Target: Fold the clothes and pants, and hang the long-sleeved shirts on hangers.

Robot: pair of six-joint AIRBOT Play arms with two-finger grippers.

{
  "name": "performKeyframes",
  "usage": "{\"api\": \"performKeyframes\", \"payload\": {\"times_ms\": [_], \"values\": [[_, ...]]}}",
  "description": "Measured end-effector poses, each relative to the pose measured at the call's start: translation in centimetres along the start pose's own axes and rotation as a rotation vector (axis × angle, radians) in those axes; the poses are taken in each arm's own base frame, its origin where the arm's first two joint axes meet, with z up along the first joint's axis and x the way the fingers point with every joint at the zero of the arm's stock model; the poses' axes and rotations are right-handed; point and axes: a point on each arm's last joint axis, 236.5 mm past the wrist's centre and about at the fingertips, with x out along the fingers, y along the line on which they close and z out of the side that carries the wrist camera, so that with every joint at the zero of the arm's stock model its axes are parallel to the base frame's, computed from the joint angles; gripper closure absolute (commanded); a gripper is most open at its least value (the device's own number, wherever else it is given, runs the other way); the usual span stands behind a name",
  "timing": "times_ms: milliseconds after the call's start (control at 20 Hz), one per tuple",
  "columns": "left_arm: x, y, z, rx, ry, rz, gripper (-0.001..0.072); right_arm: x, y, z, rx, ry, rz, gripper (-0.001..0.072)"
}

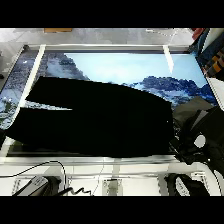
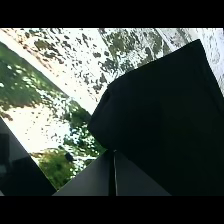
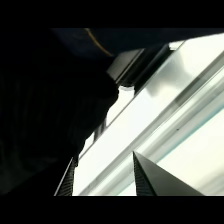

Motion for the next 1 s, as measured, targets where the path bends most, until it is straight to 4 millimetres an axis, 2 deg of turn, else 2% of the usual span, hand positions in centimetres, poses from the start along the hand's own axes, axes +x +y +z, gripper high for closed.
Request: {"api": "performKeyframes", "payload": {"times_ms": [200, 250, 300, 350, 650, 1000], "values": [[0.1, -0.1, -0.2, -0.001, 0.009, -0.006, 0.0698, 0.3, 0.0, 1.0, -0.006, -0.039, 0.014, 0.0311], [0.1, -0.2, -0.3, -0.001, 0.011, -0.009, 0.0698, 0.4, 0.0, 1.3, -0.008, -0.050, 0.017, 0.0285], [0.0, -0.2, -0.3, -0.001, 0.012, -0.010, 0.0698, 0.4, 0.1, 1.4, -0.010, -0.057, 0.022, 0.0228], [0.1, -0.2, -0.3, -0.001, 0.013, -0.010, 0.0698, 0.4, 0.2, 1.5, -0.015, -0.061, 0.028, 0.0228], [0.1, -0.3, -0.4, -0.001, 0.017, -0.015, 0.0698, -0.3, 3.7, 1.9, -0.092, -0.083, 0.169, 0.0227], [0.1, -0.3, -0.4, -0.001, 0.017, -0.015, 0.0698, 0.7, 3.0, 1.9, -0.127, -0.097, 0.153, 0.0229]]}}
